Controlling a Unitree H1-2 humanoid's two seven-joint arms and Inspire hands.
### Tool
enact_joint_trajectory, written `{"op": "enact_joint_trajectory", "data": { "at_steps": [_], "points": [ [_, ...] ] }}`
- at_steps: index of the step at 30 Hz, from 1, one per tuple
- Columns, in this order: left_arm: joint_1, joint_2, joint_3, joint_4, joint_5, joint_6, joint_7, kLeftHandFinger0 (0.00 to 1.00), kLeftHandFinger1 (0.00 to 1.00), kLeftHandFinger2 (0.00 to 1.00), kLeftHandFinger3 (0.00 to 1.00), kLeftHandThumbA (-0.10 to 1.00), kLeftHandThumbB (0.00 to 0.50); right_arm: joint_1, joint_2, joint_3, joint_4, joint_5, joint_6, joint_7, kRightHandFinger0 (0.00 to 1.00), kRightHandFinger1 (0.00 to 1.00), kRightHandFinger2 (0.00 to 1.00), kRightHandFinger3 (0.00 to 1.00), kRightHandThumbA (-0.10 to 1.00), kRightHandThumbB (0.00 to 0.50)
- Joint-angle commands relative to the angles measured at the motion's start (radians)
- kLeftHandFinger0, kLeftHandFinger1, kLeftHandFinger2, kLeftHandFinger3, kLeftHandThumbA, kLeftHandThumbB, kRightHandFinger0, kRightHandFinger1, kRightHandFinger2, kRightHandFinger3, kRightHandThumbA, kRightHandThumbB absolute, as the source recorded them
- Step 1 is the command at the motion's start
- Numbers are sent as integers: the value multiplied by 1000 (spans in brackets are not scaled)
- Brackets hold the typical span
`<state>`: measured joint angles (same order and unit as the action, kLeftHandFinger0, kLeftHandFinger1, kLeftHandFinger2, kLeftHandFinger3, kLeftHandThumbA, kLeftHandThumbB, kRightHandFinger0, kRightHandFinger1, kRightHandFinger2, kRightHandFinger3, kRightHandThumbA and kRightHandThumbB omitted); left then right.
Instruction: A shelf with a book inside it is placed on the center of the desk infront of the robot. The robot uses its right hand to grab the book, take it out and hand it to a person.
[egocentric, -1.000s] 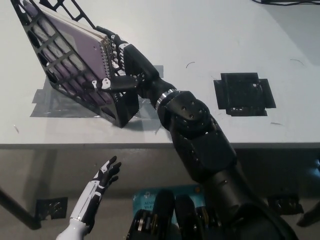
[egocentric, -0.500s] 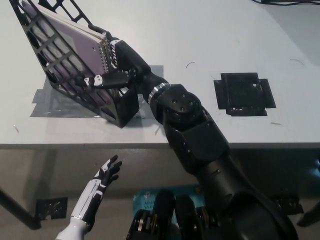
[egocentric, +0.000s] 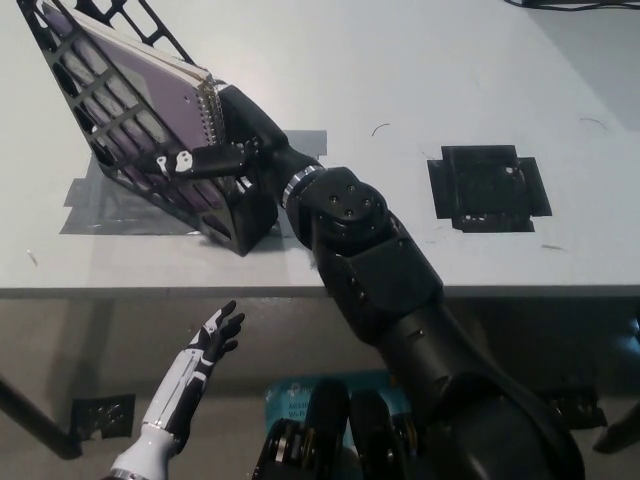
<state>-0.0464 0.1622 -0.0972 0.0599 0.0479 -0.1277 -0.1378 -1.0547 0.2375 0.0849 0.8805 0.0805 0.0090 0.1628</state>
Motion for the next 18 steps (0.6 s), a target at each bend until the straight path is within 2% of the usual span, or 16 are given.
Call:
{"op": "enact_joint_trajectory", "data": {
  "at_steps": [1,4,6,8,14,18],
  "points": [
    [-14,15,1,-38,3,-2,-14,1000,1000,1000,1000,1000,275,-80,31,-31,38,34,-68,14,1000,1000,1000,1000,1000,405],
    [-15,14,2,-43,-3,7,-16,1000,1000,1000,1000,1000,274,-81,30,-35,58,28,-85,17,1000,1000,1000,1000,1000,389],
    [-13,12,5,-47,-18,23,-22,1000,1000,1000,1000,1000,291,-82,30,-35,78,23,-99,17,1000,1000,1000,1000,1000,438],
    [-13,11,6,-47,-18,23,-20,1000,1000,1000,1000,1000,292,-82,29,-39,89,28,-106,23,1000,1000,1000,1000,1000,455],
    [-23,16,6,-50,-11,22,-19,1000,1000,1000,1000,1000,276,-101,29,-55,113,38,-132,36,1000,1000,1000,1000,1000,410],
    [-27,16,7,-43,-14,18,-19,1000,1000,1000,1000,1000,281,-110,34,-68,117,45,-138,39,1000,1000,1000,1000,1000,401]
  ]
}}
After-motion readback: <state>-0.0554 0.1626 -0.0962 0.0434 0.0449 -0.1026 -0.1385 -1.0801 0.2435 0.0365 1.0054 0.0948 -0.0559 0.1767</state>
